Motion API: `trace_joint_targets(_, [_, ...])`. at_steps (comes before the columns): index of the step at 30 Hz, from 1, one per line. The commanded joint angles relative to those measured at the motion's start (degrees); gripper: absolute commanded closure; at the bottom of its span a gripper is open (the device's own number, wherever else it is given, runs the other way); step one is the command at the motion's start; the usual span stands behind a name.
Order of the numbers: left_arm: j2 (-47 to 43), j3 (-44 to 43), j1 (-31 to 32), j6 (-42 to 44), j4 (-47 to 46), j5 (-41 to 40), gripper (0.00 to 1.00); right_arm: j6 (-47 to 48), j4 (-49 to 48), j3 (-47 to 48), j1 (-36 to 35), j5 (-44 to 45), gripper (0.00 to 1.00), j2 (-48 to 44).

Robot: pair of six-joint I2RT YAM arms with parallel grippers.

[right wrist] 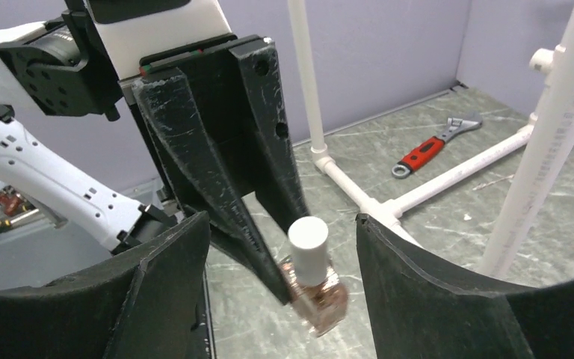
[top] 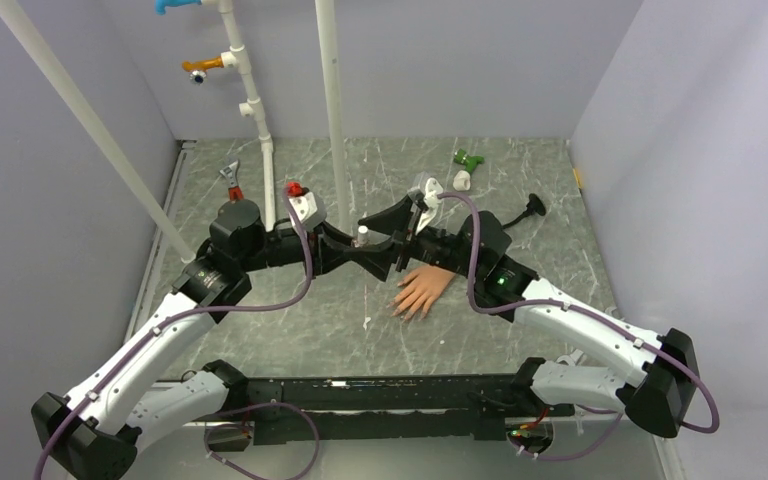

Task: Paint the nails
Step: Unscrew the nail polish bottle.

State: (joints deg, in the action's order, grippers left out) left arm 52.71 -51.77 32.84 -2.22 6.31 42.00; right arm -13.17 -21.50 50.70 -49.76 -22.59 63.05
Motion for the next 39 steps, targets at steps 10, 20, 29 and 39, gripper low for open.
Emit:
trace_joint_targets(10, [-2.0, -0.2, -0.5, -0.6, -5.6, -14.5, 1.0, -9.8, 1.0, 3.5, -1.6, 20.7, 0.34, 2.1])
trace_joint_targets(20, [-1.2, -0.7, -0.5, -0.4, -4.8, -14.4, 1.0, -10.3, 0.7, 8.5, -2.3, 24.3, 0.49, 6.4])
trace_joint_targets(29, [-1.6, -0.6, -0.6, -0.7, -4.9, -14.0, 1.0, -8.5, 2.4, 11.3, -3.0, 23.6, 0.62, 9.7])
trace_joint_targets(39, [-1.4, -0.7, -0.9, -1.1, -4.9, -11.8, 1.0, -2.2, 2.0, 9.9, -3.5, 21.1, 0.99, 9.3])
